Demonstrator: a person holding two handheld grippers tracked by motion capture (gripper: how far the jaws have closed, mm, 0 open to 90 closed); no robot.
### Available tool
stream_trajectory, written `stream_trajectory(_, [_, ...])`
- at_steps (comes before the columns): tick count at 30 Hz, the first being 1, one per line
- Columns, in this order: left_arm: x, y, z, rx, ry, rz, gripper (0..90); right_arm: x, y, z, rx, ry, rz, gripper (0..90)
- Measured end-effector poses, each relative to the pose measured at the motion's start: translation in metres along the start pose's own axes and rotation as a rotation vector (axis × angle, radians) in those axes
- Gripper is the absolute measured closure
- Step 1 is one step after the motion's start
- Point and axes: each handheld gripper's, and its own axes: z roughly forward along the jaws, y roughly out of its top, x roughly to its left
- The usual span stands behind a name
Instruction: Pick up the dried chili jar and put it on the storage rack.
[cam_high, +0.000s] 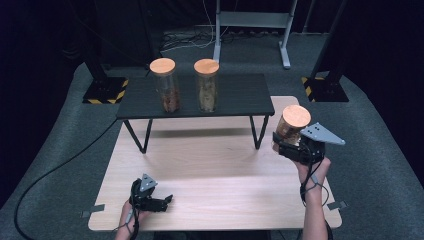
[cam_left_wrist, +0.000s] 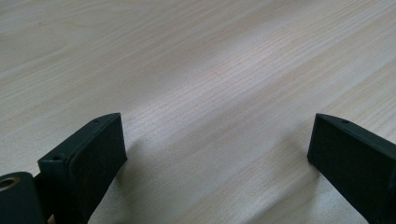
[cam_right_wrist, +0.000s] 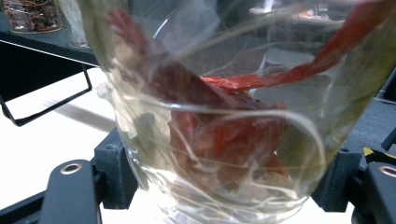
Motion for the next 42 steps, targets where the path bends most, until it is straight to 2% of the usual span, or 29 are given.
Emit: stream_trajectory(42, [0.0,0.0,0.0,-0.001,0.0,0.0,3.3,0.004,0.029,0.019,-0.003,0.018,-0.027,24.4])
